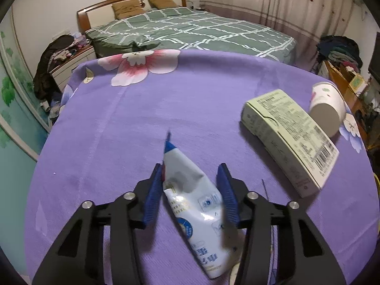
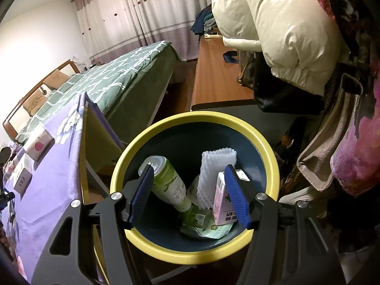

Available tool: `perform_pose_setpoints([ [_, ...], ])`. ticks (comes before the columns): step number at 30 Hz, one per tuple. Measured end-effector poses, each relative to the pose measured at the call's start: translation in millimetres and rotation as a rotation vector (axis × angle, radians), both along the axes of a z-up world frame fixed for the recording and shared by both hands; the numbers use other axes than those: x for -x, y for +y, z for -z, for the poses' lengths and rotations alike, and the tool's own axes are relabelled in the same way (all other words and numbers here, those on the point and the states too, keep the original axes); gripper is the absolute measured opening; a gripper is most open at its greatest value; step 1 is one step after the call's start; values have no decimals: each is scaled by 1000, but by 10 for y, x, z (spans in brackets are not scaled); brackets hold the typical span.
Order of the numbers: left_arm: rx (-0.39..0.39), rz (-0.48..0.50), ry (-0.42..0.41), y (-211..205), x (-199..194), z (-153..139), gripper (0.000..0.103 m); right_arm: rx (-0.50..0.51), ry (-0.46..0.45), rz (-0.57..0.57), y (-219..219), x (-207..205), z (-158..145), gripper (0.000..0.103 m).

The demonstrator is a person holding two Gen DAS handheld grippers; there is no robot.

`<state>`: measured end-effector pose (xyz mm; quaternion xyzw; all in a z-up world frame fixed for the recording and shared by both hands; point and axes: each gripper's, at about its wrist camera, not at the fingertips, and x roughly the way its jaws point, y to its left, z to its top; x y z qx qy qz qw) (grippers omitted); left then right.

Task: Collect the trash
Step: 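Grasp the white-blue snack wrapper with the left gripper, then carry the wrapper over the bin and open the left gripper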

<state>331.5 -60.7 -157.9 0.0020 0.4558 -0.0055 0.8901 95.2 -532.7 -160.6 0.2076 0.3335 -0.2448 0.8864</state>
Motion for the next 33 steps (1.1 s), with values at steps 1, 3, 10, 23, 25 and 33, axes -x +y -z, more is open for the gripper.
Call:
perform_pose_setpoints([
  [1,1,13,0,-23,16,-5,43,-1,-1,-1,1,4,-4,59],
  [3,5,27,0,-54,33,-13,40,-1,-3,-1,1,9,-8,59],
  [10,13,84,-26,-171,137,-150,37,-2,-19,5,-19,59,-62,59],
  [23,43,296,-138,-929,695,-845,37,38,-54,4,-25,229,-228,59],
  [25,56,341,-144,-1114,759,-916,37,48,-60,8,-43,282,-264,59],
  [33,95,541,-145,-2119,1011,-1066,37,93,-86,47,-189,616,-415,59],
])
